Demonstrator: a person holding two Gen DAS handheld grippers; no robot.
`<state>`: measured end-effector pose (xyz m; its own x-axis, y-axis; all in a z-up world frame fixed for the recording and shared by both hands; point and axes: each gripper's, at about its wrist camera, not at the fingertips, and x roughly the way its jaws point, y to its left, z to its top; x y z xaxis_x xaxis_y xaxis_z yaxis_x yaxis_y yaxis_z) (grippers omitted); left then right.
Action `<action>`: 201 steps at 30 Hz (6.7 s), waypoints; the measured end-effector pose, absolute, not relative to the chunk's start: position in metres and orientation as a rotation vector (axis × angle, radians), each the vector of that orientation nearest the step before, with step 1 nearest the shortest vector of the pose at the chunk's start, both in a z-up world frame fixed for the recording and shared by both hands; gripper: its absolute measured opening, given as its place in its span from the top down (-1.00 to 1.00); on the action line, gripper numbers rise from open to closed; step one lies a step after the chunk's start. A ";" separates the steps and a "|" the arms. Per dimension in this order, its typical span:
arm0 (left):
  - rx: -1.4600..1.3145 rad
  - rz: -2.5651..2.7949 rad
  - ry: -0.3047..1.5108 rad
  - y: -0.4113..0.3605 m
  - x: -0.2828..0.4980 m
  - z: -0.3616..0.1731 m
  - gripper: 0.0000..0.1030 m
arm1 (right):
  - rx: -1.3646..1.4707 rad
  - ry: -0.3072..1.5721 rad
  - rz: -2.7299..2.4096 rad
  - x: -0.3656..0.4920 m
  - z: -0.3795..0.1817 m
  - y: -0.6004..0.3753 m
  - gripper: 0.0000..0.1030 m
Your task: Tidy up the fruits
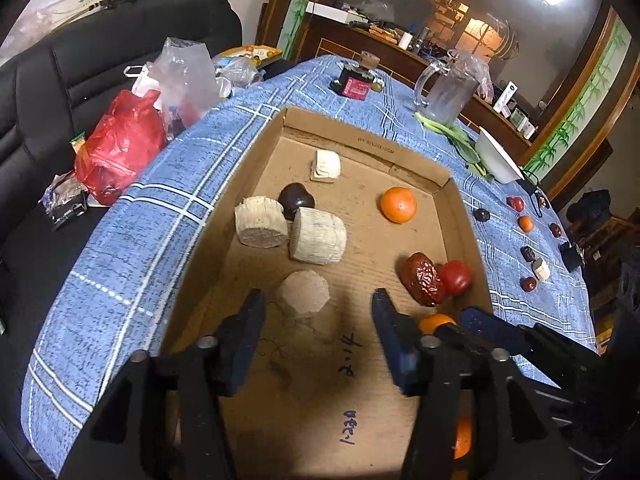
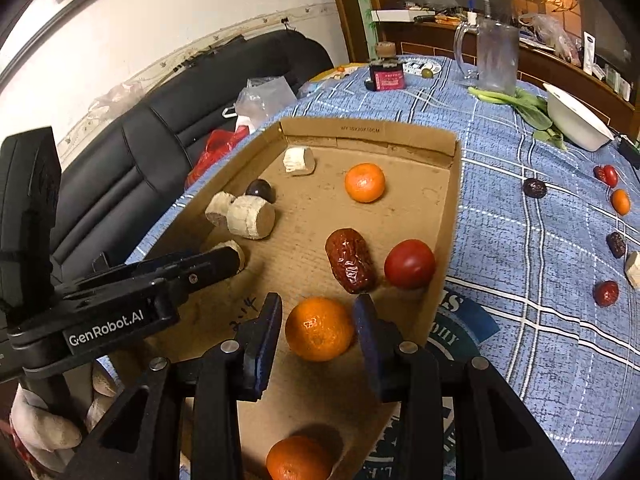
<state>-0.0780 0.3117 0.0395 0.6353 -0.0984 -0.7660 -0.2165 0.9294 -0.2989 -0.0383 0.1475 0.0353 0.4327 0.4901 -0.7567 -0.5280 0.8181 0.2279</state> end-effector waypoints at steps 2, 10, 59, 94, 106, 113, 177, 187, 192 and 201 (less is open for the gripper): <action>-0.389 0.078 0.871 0.314 -0.082 0.044 -0.23 | -0.037 0.916 0.635 -0.041 0.039 0.143 0.17; -0.343 0.154 0.808 0.309 -0.102 0.065 -0.71 | 0.059 0.877 0.611 -0.053 0.053 0.113 0.01; 0.139 -0.002 0.773 0.117 -0.122 0.086 -0.74 | 0.429 0.833 0.381 -0.090 0.034 -0.069 -0.13; 0.006 -0.298 0.990 0.019 0.039 0.021 -0.15 | 0.288 0.922 0.186 0.084 0.007 -0.131 -0.12; 0.046 -0.311 0.933 0.009 0.044 0.011 0.47 | 0.236 0.903 0.198 0.082 0.006 -0.123 0.24; 0.020 -0.321 0.933 0.015 0.042 0.013 0.53 | 0.245 0.883 0.185 0.079 0.006 -0.128 0.25; -0.341 0.137 0.834 0.312 -0.109 0.039 -0.06 | -0.113 0.947 0.663 -0.080 0.016 0.170 0.13; -0.328 0.132 0.820 0.302 -0.118 0.051 -0.24 | -0.088 0.886 0.659 -0.095 0.032 0.153 0.01; -0.271 0.187 0.764 0.288 -0.130 0.067 -0.43 | -0.066 0.828 0.637 -0.109 0.043 0.135 -0.21; -0.239 0.448 0.440 0.265 -0.190 0.117 -1.00 | -0.047 0.761 0.575 -0.131 0.050 0.101 -0.28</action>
<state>-0.1903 0.2646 0.1171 0.8098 0.3647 -0.4595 -0.4661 0.8757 -0.1264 -0.1307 0.1009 0.0503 0.5787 0.4746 -0.6633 -0.5076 0.8461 0.1625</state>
